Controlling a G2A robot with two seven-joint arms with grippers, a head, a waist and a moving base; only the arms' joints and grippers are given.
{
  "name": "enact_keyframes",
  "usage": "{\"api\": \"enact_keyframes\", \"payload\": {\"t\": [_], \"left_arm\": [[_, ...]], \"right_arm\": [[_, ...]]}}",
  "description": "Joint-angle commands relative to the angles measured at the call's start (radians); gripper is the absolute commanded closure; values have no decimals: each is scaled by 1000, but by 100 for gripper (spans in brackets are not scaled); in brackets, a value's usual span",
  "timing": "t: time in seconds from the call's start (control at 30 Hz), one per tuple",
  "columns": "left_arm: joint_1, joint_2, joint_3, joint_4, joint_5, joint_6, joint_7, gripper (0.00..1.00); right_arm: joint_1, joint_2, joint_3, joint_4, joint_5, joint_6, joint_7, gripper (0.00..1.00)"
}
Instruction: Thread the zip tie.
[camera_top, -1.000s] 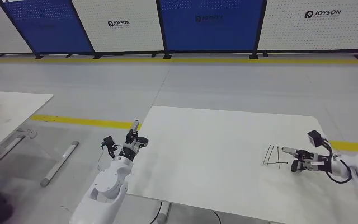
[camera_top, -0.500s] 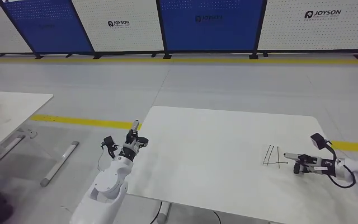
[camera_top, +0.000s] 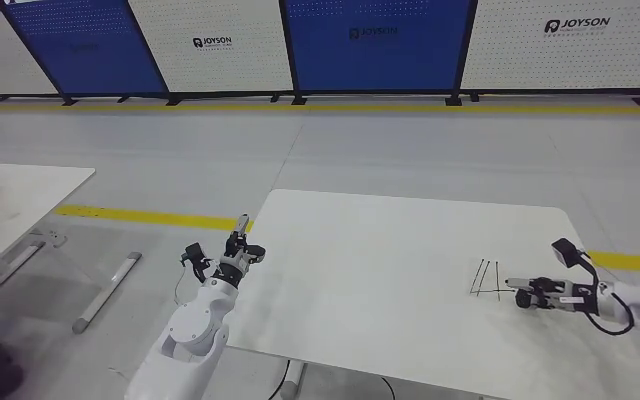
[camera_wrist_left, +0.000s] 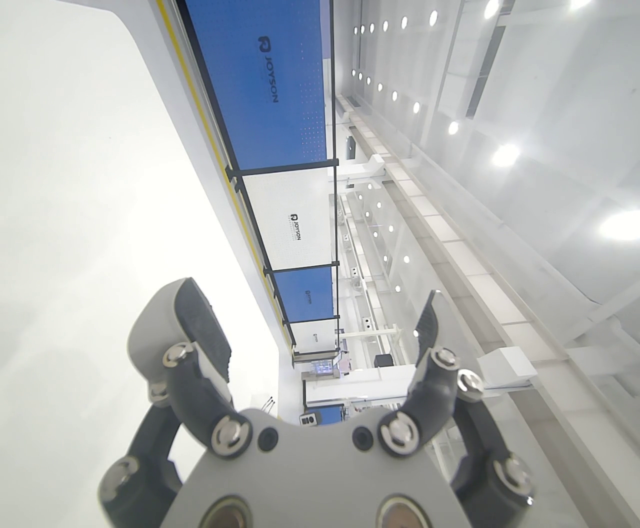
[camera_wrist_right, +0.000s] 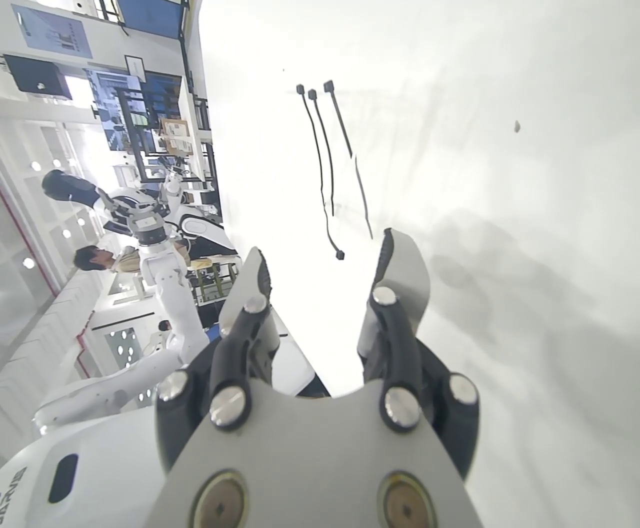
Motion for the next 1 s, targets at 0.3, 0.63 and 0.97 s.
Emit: {"api": "enact_keyframes", "payload": {"t": [0.3,0.63,0.97], "left_arm": [[0,0,0,0,0,0,0,0],[0,0,0,0,0,0,0,0],[0,0,0,0,0,0,0,0]], "right_arm": [[38,-15,-33,64,-2,-5,-1,68],[56,-20,-46,96,1,-19,4,77],[63,-19,-51,100,-4,-18,6,82]]}}
